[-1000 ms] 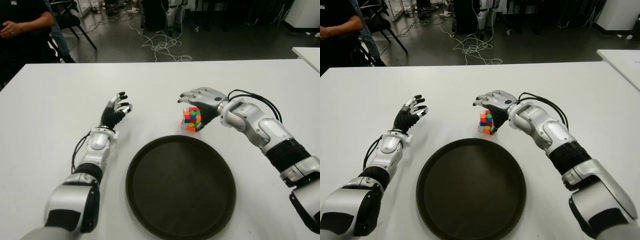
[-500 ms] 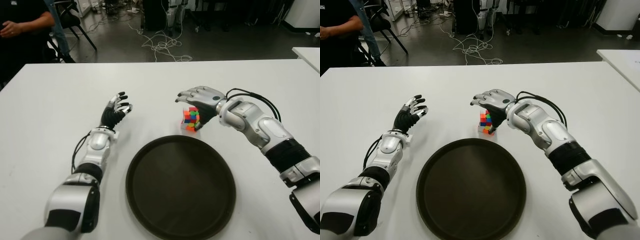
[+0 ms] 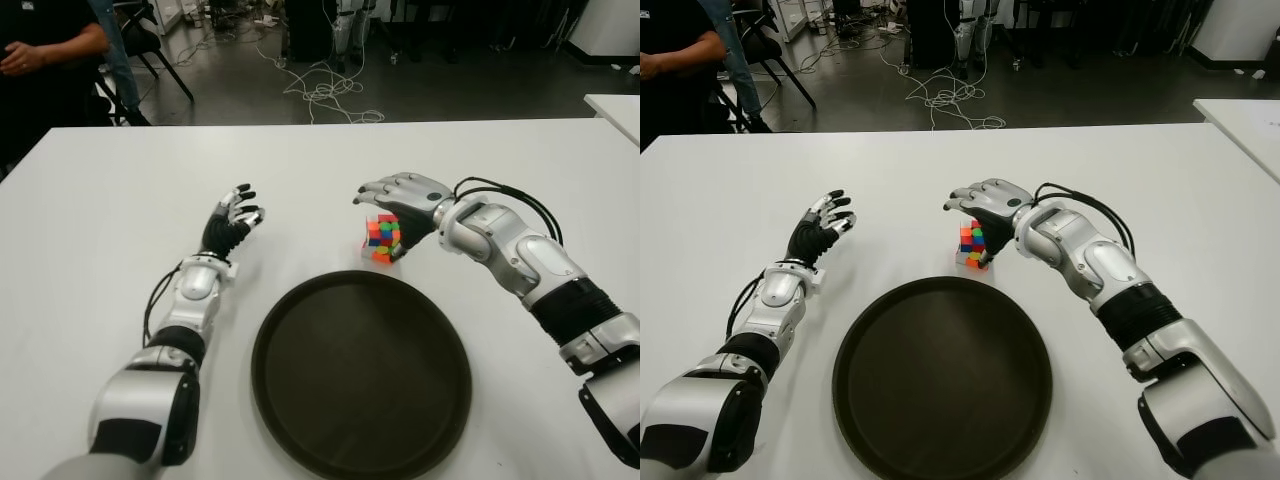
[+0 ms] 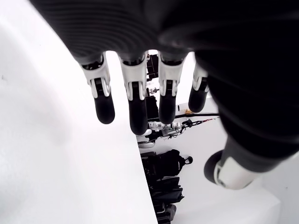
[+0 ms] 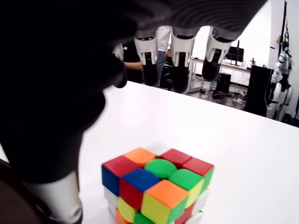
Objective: Pick up the Rubik's Cube and put it in the plate
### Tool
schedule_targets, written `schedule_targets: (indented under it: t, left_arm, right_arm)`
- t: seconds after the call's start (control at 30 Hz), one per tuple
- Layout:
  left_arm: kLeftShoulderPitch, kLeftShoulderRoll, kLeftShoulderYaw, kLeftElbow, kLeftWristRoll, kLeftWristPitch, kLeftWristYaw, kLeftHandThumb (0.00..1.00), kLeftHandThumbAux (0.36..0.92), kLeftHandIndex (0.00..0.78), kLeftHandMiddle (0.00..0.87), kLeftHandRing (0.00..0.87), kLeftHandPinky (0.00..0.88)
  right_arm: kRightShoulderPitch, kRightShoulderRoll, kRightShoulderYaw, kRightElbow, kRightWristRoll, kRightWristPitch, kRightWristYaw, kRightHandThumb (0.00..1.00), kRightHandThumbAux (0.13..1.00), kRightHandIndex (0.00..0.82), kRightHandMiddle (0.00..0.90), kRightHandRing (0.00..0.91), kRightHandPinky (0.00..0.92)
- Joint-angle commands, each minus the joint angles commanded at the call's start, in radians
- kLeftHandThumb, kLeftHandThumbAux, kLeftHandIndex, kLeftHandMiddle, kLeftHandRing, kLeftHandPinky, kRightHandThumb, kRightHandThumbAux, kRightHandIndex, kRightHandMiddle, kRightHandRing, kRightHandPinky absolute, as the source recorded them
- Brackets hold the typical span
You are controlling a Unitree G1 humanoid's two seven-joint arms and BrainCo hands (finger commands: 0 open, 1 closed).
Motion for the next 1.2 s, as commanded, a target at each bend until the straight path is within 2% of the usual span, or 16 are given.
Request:
schedule_targets:
  t: [0.43, 1.03, 1.2]
  left_arm:
    - [0.002, -0.001, 0.002, -0.003, -0.004, -0.006, -0.002, 0.175, 0.643, 0.129, 0.168, 0.176, 0.177]
    - [-0.001, -0.004, 0.005, -0.002, -0.010, -0.002, -0.013, 0.161, 0.671, 0.121, 0.155, 0.167, 0.176]
    - [-0.001, -0.007, 0.003, -0.003, -0.008, -0.002, -0.007, 0.164, 0.666, 0.123, 0.160, 0.172, 0.184]
  right_arm:
    - [-0.019, 0.004, -0.009, 0.084, 0.005, -0.015, -0.061, 0.000, 0.801, 0.097, 0.132, 0.134, 0.112]
    - [-0.041, 0.006, -0.009, 0.135, 0.015, -0.025, -0.058, 0.000, 0.790, 0.085, 0.115, 0.115, 0.098]
    - [-0.042, 0.027, 0.008, 0.176, 0.004, -0.037, -0.082, 0.000, 0.798, 0.081, 0.118, 0.118, 0.099]
